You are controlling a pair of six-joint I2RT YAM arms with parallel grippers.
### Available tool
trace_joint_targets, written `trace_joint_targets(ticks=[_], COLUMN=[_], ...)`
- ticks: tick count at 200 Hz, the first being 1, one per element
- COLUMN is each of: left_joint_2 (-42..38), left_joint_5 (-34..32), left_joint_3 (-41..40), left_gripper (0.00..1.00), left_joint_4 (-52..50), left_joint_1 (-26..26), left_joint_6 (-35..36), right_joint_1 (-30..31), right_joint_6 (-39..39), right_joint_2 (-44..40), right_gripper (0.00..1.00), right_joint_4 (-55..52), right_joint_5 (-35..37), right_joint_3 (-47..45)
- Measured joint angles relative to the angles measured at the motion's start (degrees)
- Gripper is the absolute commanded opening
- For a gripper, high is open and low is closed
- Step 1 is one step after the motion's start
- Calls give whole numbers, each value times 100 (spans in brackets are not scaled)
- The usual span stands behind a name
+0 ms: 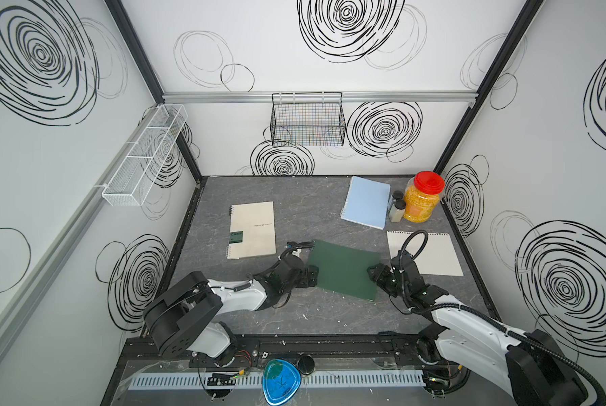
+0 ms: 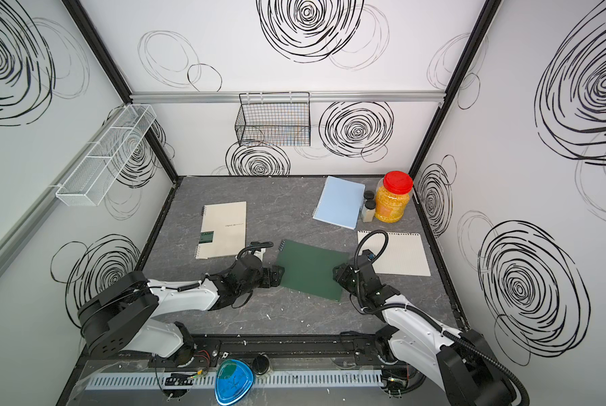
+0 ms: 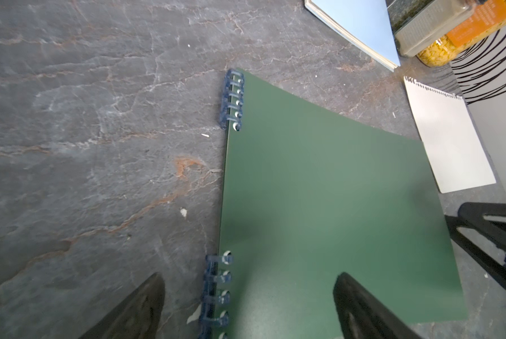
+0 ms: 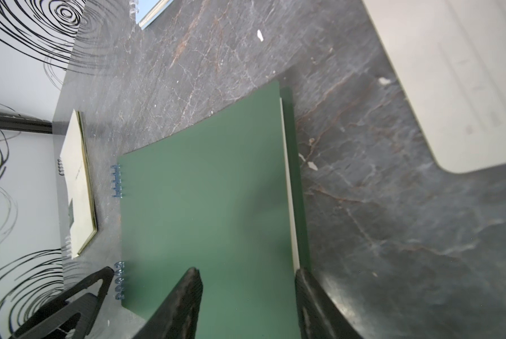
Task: Tear off pages from different notebooks
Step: Open the notebook at the center of the board.
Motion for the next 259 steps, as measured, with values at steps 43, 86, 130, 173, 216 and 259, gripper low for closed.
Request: trace_joint_targets(ticks=[43,86,130,173,216,259], left_joint_2=[140,203,247,350,363,334], left_joint_5=[4,9,48,114,157,160], left_joint_3=[83,105,129,153,155,155], left_gripper=[93,93,93,93,93,93], left_joint_4=[0,0,4,90,136,131], left_joint_1=[98,166,192,186,179,63], left_joint_6=[59,92,107,109,109,107], right_joint_1=[28,81,85,116,157,227], right_joint_6=[20,20,57,199,361,400], right_joint_2=[-129,-136,-136,-391,-474,-476], right_gripper=[44,45,30,28,30,31], right_joint_4=[-35,-92,48,389,691,863], right_joint_5=[-103,-46,-188,-459,-715,-767], right_joint_3=[72,212,212,212,289,400])
